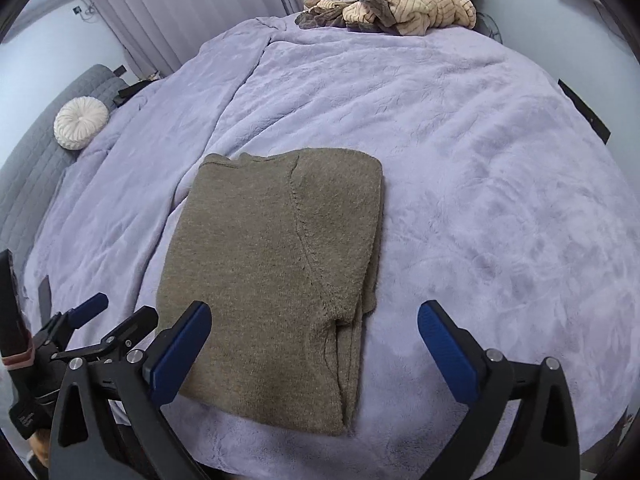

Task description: Fold small clothes

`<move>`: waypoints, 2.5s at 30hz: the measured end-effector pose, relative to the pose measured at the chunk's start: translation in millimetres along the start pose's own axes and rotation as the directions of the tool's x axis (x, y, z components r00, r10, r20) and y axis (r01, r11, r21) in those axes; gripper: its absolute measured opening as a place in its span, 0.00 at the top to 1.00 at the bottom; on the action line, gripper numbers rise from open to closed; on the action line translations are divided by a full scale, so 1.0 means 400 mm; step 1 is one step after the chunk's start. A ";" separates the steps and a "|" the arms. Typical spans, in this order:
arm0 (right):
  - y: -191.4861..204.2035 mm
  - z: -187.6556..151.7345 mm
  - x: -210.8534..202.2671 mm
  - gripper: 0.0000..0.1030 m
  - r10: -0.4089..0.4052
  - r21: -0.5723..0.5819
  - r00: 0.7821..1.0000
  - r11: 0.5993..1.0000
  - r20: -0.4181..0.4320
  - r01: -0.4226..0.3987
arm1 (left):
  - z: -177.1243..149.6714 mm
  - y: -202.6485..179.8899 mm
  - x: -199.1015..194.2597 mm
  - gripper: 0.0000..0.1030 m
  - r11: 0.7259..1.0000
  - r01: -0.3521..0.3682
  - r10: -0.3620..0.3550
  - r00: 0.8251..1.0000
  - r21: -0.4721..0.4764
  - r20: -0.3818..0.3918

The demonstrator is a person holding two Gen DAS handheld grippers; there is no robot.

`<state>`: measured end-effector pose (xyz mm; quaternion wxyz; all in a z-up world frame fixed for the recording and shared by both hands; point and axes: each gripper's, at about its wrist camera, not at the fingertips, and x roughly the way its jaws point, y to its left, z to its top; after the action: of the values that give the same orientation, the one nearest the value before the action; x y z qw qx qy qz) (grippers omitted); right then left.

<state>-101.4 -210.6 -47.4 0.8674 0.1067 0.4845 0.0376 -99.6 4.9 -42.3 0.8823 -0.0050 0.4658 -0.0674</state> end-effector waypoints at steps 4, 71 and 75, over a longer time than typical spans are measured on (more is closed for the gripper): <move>0.017 0.005 0.002 0.00 -0.028 -0.005 0.999 1.000 -0.017 0.028 | 0.004 -0.013 -0.002 0.00 0.998 -0.062 0.062 0.998 -0.001 0.001; 0.053 -0.020 -0.004 0.00 -0.152 -0.045 0.988 0.988 -0.034 0.150 | -0.005 -0.014 0.007 0.00 0.994 -0.107 0.105 0.993 -0.029 -0.049; 0.052 -0.019 -0.003 0.00 -0.153 -0.045 0.988 0.988 -0.035 0.151 | -0.006 -0.015 0.011 0.00 0.994 -0.110 0.109 0.993 -0.028 -0.051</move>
<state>-107.8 -189.3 -45.5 0.8605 0.0504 0.5067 -0.0163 -99.8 -1.6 -46.6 0.8726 0.0088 0.4882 -0.0118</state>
